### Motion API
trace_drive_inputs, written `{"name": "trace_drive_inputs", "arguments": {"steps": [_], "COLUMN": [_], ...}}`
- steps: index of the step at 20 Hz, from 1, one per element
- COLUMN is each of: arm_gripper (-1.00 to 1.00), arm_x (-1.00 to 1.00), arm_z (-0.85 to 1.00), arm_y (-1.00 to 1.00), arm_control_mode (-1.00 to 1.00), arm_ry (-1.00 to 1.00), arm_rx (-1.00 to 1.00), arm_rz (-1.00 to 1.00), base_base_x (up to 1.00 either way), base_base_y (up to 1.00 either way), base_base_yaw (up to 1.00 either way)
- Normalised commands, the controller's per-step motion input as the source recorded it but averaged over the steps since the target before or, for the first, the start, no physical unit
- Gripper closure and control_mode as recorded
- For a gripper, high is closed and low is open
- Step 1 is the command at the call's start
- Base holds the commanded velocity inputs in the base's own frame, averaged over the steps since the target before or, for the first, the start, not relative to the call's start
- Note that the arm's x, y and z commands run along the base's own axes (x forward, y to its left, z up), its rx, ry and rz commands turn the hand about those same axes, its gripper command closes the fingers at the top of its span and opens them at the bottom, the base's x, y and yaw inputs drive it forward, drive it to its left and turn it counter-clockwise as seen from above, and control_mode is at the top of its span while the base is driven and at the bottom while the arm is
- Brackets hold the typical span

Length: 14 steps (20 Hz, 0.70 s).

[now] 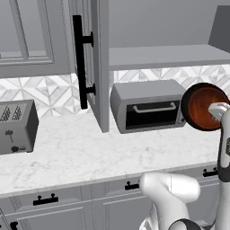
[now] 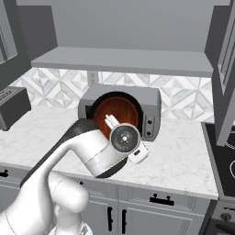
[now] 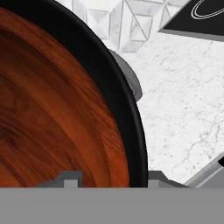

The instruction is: Pick up the bowls on the counter and stack them on top of one another in the open cabinet. Place the smaller bowl on top of the larger bowl.

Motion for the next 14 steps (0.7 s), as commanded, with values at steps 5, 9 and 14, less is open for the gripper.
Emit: {"name": "trace_drive_inputs", "arguments": {"steps": [5,9,14], "arm_gripper": [1.0,1.0,1.0], "arm_x": [0.0,0.19,0.67], "arm_z": [1.0,1.0,1.0], "arm_y": [0.24,0.37,0.41], "arm_control_mode": [-1.0,-1.0,-1.0], "arm_ry": [0.03,0.06,0.18], "arm_rx": [0.0,0.0,0.01], "arm_rz": [0.0,0.0,-0.06], "base_base_x": [0.0,0.0,0.0], "base_base_y": [0.0,0.0,0.0], "base_base_yaw": [0.0,0.0,0.0]}}
